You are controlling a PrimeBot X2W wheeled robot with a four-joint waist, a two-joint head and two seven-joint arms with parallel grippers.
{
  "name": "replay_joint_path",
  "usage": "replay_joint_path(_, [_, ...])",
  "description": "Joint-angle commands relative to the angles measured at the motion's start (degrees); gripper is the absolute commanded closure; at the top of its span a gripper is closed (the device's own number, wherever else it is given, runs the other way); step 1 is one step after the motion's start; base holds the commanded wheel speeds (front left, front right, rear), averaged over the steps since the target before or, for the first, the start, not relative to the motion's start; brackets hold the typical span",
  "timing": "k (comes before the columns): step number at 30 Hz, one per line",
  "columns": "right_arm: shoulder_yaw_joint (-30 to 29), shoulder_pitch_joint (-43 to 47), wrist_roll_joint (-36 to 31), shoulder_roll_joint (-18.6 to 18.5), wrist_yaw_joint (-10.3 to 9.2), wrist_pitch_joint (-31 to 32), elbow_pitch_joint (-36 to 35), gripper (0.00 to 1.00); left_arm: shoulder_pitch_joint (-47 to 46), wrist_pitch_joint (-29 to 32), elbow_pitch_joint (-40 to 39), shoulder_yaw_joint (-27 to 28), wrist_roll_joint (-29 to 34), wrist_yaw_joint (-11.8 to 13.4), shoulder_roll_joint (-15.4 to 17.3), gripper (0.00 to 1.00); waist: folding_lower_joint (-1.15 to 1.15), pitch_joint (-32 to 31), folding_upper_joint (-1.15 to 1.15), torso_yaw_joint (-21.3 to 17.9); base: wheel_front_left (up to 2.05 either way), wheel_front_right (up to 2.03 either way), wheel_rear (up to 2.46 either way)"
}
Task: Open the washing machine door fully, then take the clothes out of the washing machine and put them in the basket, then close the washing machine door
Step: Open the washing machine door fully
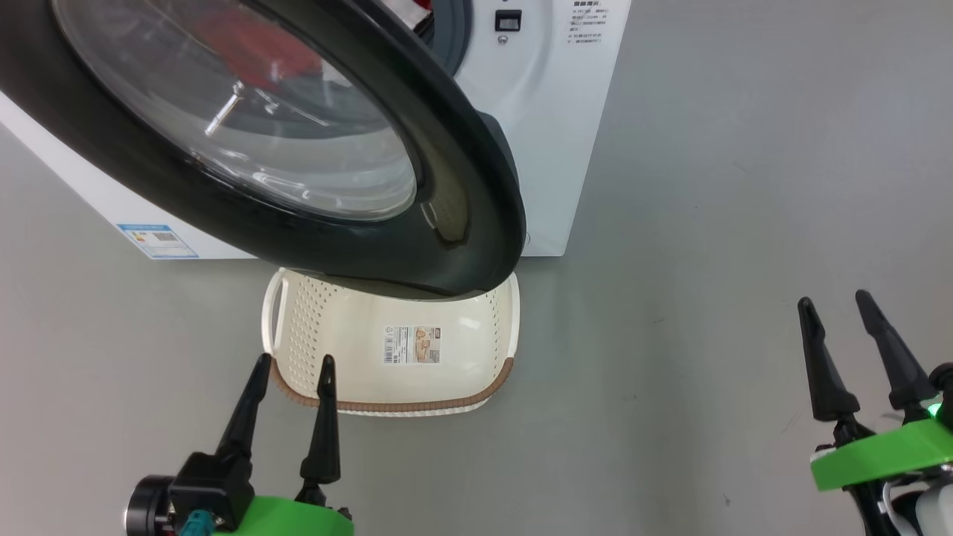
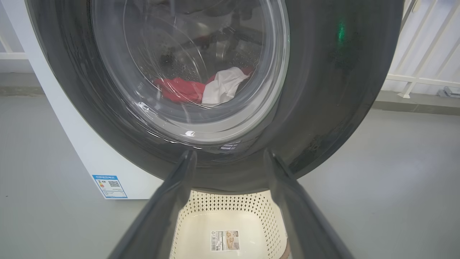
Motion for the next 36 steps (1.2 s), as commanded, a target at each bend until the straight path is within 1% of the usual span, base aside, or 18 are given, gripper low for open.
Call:
replay_joint_path(1, [0.4, 1.3, -1.2, -0.5, 0.37, -0.4, -1.6, 0.00, -0.6, -0.4, -1.6, 1.6, 0.7, 0.1, 0.6, 0.00, 0.00, 0.0, 0.00, 0.1, 0.00, 0.00, 0.00])
replay_joint_path(8, [-0.1, 2.7, -2.9, 1.0, 0.37, -0.4, -1.0, 0.00, -0.4, -0.4, -1.7, 1.6, 0.5, 0.2, 0.6, 0.00, 0.00, -0.1, 0.00, 0.1, 0.00, 0.00, 0.00])
replay_joint_path(19, [-0.1, 2.6, -3.4, 1.5, 0.37, -0.4, -0.8, 0.00, -0.6, -0.4, -1.8, 1.4, 0.4, 0.3, 0.6, 0.00, 0.00, 0.1, 0.00, 0.4, 0.00, 0.00, 0.00])
replay_joint_path(22, [0.0, 2.3, -2.7, 1.7, 0.37, -0.4, -1.2, 0.00, -0.6, -0.4, -1.8, 1.4, 0.4, 0.3, 0.6, 0.00, 0.00, 0.1, 0.00, 0.5, 0.00, 0.00, 0.00])
replay_joint_path(26, [0.6, 1.3, 0.8, 2.4, 0.37, -0.4, -1.6, 0.01, -0.5, -0.4, -1.8, 1.1, 0.3, 0.4, 0.6, 0.00, 0.00, 0.1, 0.00, 0.6, 0.00, 0.00, 0.00])
replay_joint_path(27, [0.9, 0.9, 1.7, 2.4, 0.37, -0.4, -1.7, 0.20, -0.4, -0.4, -1.9, 1.0, 0.3, 0.4, 0.6, 0.00, 0.00, 0.1, 0.00, 0.7, 0.00, 0.00, 0.00])
replay_joint_path(28, [1.4, 0.3, 2.5, 2.3, 0.37, -0.4, -1.9, 0.51, -0.4, -0.4, -1.9, 0.8, 0.2, 0.4, 0.6, 0.00, 0.00, 0.1, 0.00, 0.8, 0.00, 0.00, 0.00])
replay_joint_path(29, [1.9, -0.3, 3.3, 2.3, 0.37, -0.4, -2.1, 0.65, -0.4, -0.4, -1.9, 0.7, 0.2, 0.5, 0.6, 0.00, 0.00, 0.2, 0.00, 0.9, 0.00, 0.00, 0.00])
replay_joint_path(30, [2.4, -1.0, 4.2, 2.2, 0.37, -0.4, -2.4, 1.00, -0.4, -0.4, -1.9, 0.6, 0.1, 0.5, 0.6, 0.00, 0.00, 0.2, 0.00, 0.9, 0.00, 0.00, 0.00])
replay_joint_path(36, [7.0, -6.4, 10.1, 1.5, 0.37, -0.4, -3.6, 1.00, -0.5, -0.4, -1.7, -0.2, -0.3, 0.6, 0.6, 0.00, 0.00, 0.4, 0.00, 1.7, 0.00, 0.00, 0.00])
